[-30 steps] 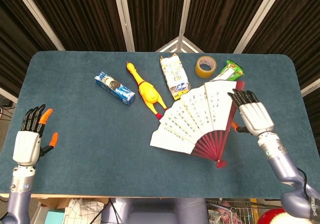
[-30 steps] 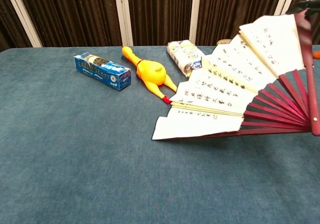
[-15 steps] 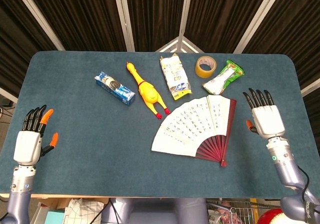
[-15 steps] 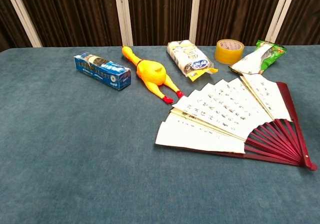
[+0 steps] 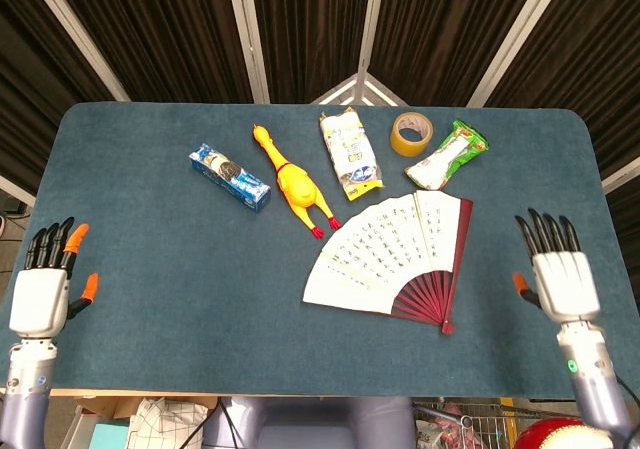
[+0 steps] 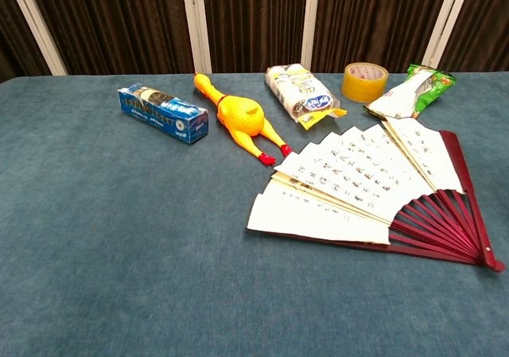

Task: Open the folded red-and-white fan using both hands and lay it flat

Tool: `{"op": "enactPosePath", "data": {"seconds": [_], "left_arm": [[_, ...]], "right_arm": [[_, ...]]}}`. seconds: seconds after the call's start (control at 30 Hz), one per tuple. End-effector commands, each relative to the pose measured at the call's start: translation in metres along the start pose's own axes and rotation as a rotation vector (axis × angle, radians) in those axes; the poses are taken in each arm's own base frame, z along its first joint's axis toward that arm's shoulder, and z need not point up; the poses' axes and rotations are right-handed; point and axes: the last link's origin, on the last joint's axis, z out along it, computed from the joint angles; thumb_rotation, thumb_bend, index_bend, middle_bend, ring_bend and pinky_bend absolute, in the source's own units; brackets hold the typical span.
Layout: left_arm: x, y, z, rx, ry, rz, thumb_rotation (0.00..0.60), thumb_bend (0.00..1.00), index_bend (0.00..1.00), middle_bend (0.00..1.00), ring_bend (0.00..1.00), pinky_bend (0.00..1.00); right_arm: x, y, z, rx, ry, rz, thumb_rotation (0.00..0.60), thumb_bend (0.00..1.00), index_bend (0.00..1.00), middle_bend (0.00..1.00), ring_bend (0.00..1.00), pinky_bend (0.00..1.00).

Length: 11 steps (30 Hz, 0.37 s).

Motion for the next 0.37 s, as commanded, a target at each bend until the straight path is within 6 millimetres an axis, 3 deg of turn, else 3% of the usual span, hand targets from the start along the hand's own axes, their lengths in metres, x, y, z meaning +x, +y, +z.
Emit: {"op": "enactPosePath", "data": {"seconds": [0.03, 0.23, 0.37], "left_arm": [[0.017, -0.006, -0.018, 0.08, -0.06, 0.054, 0.6, 0.55, 0.09, 0.0, 0.0, 0.01], [0.03, -0.011, -0.026, 0.129, -0.09, 0.069, 0.6, 0.55, 0.09, 0.0, 0.0, 0.01], [0.034, -0.012, -0.028, 0.135, -0.098, 0.067, 0.6, 0.55, 0.09, 0.0, 0.0, 0.01]], "right_arm": [[-0.005, 0.003, -0.032, -0.009, 0.012, 0.066, 0.6, 0.35, 0.0, 0.01, 0.05, 0.0], [-0.007, 0.013, -0.055, -0.053, 0.087, 0.083, 0.6, 0.35, 0.0, 0.01, 0.05, 0.01], [-0.006, 0.017, -0.057, -0.056, 0.119, 0.099, 0.6, 0.35, 0.0, 0.01, 0.05, 0.01]]}}
